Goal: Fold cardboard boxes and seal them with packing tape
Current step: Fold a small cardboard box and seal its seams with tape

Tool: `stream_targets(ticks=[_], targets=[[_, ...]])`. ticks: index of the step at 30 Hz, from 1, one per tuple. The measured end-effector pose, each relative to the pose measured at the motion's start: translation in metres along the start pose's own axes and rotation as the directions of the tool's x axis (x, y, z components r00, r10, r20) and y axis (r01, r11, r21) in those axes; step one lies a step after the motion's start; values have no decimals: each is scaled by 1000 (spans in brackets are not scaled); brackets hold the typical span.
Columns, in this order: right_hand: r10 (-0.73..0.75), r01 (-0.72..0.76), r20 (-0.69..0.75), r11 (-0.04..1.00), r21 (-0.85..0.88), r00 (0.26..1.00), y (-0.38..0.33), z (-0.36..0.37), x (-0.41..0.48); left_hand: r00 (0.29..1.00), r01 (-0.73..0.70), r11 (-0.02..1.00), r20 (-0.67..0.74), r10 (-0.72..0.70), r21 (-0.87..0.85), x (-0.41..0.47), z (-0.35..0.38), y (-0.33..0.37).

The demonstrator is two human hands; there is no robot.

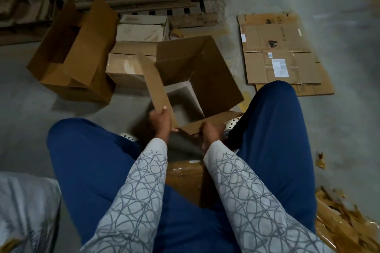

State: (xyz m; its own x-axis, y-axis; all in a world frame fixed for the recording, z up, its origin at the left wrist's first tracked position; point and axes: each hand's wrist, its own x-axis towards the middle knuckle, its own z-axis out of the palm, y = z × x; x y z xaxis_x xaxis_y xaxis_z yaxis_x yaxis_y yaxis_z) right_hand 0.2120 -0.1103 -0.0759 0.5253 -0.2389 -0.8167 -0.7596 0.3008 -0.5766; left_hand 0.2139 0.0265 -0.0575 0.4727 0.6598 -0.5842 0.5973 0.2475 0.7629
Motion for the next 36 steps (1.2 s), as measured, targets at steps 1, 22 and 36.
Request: stream_targets(ticks=[1, 22, 36], targets=[[27, -31, 67, 998, 56, 997, 0, 2, -1, 999, 36, 997, -19, -37, -63, 1, -2, 0], [323, -140, 575, 930, -339, 752, 9, 28, -30, 986, -168, 899, 76, 150, 404, 35, -53, -23], [-530, 605, 580, -151, -782, 618, -53, 1, 10, 987, -150, 828, 134, 91, 540, 59, -62, -4]])
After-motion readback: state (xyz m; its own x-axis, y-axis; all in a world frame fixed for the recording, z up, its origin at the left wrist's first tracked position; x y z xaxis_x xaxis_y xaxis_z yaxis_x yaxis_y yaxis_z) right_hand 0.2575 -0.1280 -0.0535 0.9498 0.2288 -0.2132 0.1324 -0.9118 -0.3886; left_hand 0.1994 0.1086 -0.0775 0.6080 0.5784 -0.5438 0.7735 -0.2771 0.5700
